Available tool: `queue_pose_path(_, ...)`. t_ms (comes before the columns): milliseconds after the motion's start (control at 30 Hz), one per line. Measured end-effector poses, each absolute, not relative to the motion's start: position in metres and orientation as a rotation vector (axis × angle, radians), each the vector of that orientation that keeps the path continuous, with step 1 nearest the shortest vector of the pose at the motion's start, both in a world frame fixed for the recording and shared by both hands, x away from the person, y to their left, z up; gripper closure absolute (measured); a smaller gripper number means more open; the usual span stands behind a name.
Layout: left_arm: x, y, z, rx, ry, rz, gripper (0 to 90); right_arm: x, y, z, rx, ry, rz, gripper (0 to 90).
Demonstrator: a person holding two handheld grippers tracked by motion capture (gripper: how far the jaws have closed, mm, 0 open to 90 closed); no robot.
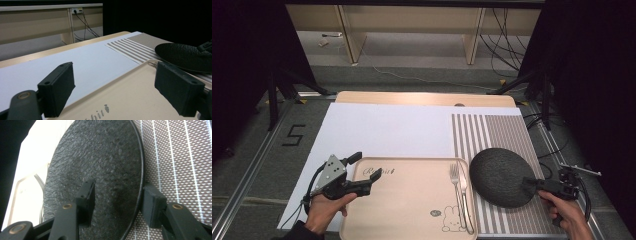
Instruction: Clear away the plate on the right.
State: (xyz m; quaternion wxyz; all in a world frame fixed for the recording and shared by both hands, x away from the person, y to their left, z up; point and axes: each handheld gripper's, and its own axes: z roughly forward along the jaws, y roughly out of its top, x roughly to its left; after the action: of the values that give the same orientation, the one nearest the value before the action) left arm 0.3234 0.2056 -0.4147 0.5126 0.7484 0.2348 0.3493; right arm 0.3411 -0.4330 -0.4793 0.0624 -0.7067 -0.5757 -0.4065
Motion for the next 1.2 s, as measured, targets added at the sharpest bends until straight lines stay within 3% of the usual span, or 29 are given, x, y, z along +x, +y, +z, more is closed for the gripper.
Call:
queue_pose_path(1000, 0.324, 0.2044, -0.4151, 1.799, 0.566, 0.84, 15.9, 0.3392, -0.44, -0.487, -2.125, -1.637, -1.259, 62.1)
queue_pose_path(1200, 0.3241, 0.2039, -0.4152, 1.798, 0.567, 0.838, 15.9, 0.3385, -0.4417, -0.4896, -2.139, -1.6, -1.264, 68.9)
